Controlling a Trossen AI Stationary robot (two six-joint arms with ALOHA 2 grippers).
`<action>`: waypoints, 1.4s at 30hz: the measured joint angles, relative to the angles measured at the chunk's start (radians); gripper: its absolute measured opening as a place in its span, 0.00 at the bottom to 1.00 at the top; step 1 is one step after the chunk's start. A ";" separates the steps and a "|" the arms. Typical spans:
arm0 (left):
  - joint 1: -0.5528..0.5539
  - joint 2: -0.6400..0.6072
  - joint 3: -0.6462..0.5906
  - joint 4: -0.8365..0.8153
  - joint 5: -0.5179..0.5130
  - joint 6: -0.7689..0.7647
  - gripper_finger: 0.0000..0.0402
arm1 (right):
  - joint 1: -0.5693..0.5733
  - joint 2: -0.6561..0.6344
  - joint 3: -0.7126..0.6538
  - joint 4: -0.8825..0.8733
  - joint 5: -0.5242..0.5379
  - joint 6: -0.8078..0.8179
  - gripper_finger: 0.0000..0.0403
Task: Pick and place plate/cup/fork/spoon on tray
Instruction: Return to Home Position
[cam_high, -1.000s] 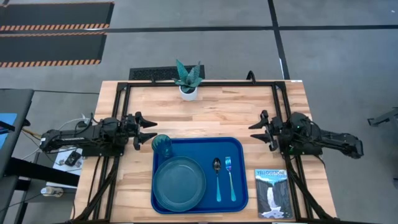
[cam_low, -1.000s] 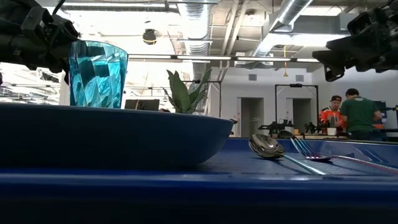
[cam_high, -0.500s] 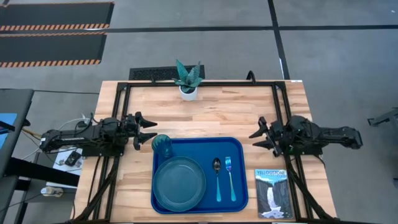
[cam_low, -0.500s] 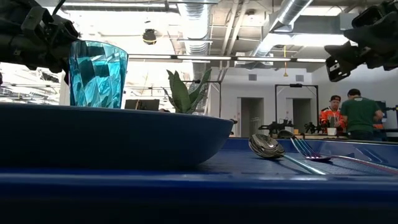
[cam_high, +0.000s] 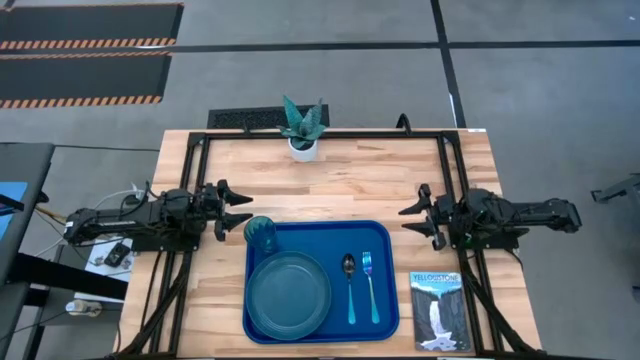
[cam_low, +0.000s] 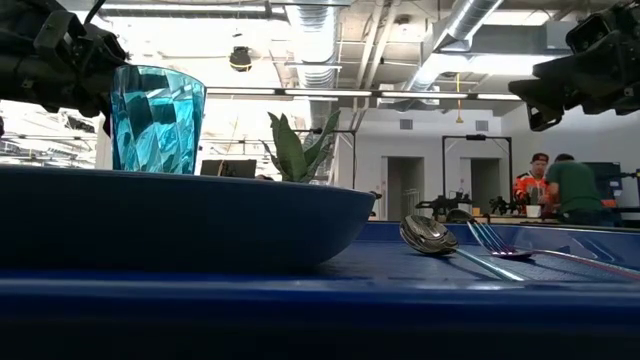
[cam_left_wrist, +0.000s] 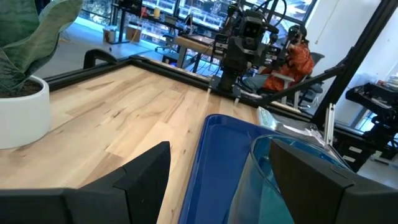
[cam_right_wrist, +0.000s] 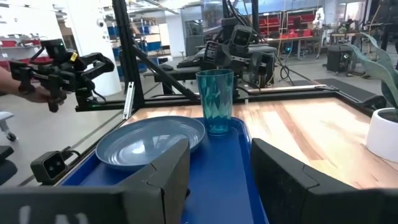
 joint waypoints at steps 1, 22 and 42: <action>0.000 0.000 0.000 0.000 0.000 0.001 0.65 | -0.001 0.000 0.000 0.000 0.000 0.000 0.48; 0.000 0.000 0.000 0.000 0.002 -0.035 0.65 | -0.001 0.000 0.000 0.000 -0.001 -0.003 0.48; 0.000 0.000 0.000 0.001 0.002 -0.041 0.65 | -0.001 0.000 0.001 0.000 -0.001 -0.002 0.48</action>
